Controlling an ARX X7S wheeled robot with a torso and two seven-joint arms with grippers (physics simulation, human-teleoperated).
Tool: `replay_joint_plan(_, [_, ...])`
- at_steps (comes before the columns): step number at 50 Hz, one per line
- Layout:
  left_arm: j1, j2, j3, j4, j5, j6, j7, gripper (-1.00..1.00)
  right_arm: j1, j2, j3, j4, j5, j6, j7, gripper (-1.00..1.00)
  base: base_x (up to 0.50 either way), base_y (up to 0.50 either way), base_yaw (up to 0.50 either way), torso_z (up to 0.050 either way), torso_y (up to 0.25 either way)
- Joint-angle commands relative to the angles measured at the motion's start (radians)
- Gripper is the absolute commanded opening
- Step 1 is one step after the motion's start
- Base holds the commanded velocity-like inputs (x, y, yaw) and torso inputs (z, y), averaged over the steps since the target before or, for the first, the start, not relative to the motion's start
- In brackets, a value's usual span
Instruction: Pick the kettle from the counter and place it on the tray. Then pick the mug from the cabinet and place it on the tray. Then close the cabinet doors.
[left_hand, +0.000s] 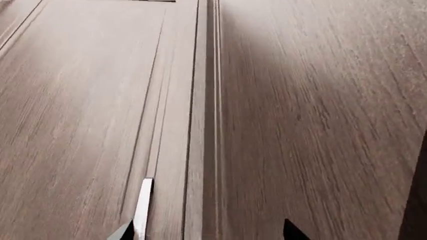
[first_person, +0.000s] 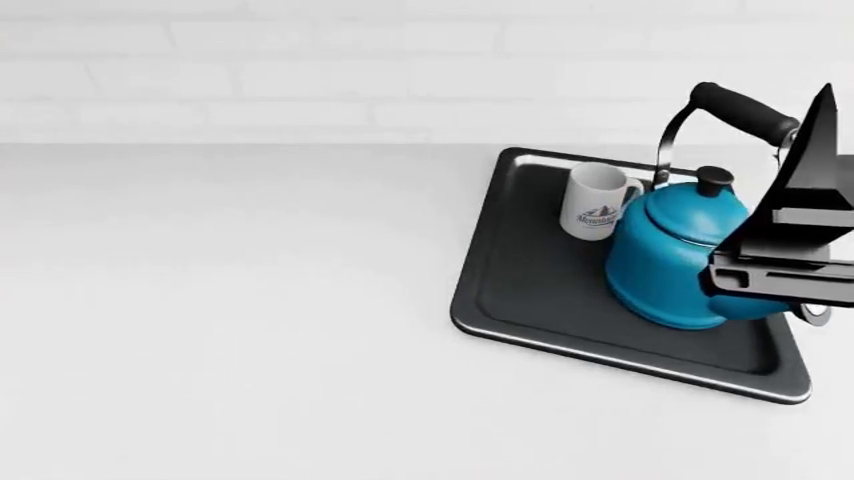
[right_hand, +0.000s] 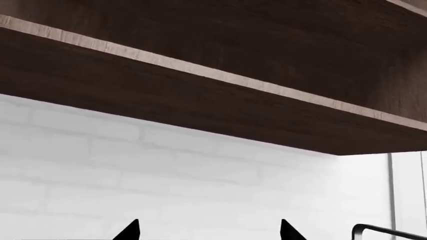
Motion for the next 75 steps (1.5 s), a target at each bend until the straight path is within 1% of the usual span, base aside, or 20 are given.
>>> replay_joint_plan(1, [-0.052,0.183,-0.043,-0.082,-0.073,0.007,0.121,1.0,0.01,-0.008,-0.051,0.0,-0.04,-0.029,0.0,1.0,0.0,0.0,0.0,0.0,0.0])
replay_joint_plan(6, [-0.052,0.183,0.038,-0.149,-0.136,0.056,0.108,1.0,0.01,0.001,-0.091,0.0,-0.075,-0.046,0.0,1.0,0.0,0.0,0.0,0.0,0.002])
replay_joint_plan(11, [-0.052,0.183,0.147,-0.216,-0.145,0.106,0.129,1.0,0.01,0.022,-0.13,0.0,-0.11,-0.063,-0.001,1.0,0.0,0.0,0.0,0.0,0.0])
replay_joint_plan(18, [-0.051,0.183,0.263,-0.337,-0.156,0.191,0.145,1.0,0.01,0.033,-0.189,0.0,-0.169,-0.089,-0.001,1.0,0.0,0.0,0.0,0.0,0.0])
replay_joint_plan(26, [-0.039,0.179,0.395,-0.428,-0.235,0.276,0.129,1.0,0.01,0.028,-0.224,0.0,-0.208,-0.107,0.0,1.0,0.0,0.0,0.0,0.0,0.0])
replay_joint_plan(30, [-0.033,0.179,0.456,-0.489,-0.241,0.327,0.138,1.0,0.01,0.03,-0.234,0.0,-0.227,-0.112,0.0,1.0,0.0,0.0,0.0,0.0,0.0])
replay_joint_plan(32, [-0.02,0.176,0.543,-0.542,-0.189,0.365,0.172,1.0,0.01,0.03,-0.253,0.0,-0.271,-0.123,0.0,1.0,0.0,0.0,0.0,0.0,0.0])
replay_joint_plan(34, [-0.01,0.172,0.595,-0.556,-0.161,0.384,0.188,1.0,0.01,0.031,-0.262,0.0,-0.293,-0.126,0.0,1.0,0.0,0.0,0.0,0.0,0.0])
replay_joint_plan(40, [0.01,0.167,0.691,-0.555,-0.137,0.357,0.221,1.0,0.01,0.032,-0.265,0.0,-0.316,-0.132,0.0,1.0,0.0,0.0,0.0,0.0,0.0])
replay_joint_plan(46, [0.019,0.171,0.758,-0.575,-0.122,0.334,0.229,1.0,0.01,0.033,-0.275,0.0,-0.332,-0.136,0.0,1.0,0.0,0.0,0.0,0.0,0.0])
replay_joint_plan(51, [0.041,0.163,0.828,-0.544,-0.1,0.317,0.233,1.0,0.01,0.038,-0.29,0.0,-0.353,-0.14,0.0,1.0,0.0,0.0,0.0,0.0,0.0])
replay_joint_plan(69, [0.103,0.144,1.004,-0.498,-0.051,0.268,0.279,1.0,0.01,0.042,-0.313,0.0,-0.371,-0.144,0.0,1.0,0.0,0.0,0.0,0.0,0.0])
replay_joint_plan(75, [0.118,0.138,1.047,-0.486,-0.03,0.267,0.283,1.0,0.01,0.044,-0.316,0.0,-0.371,-0.145,0.0,1.0,0.0,0.0,0.0,0.0,0.0])
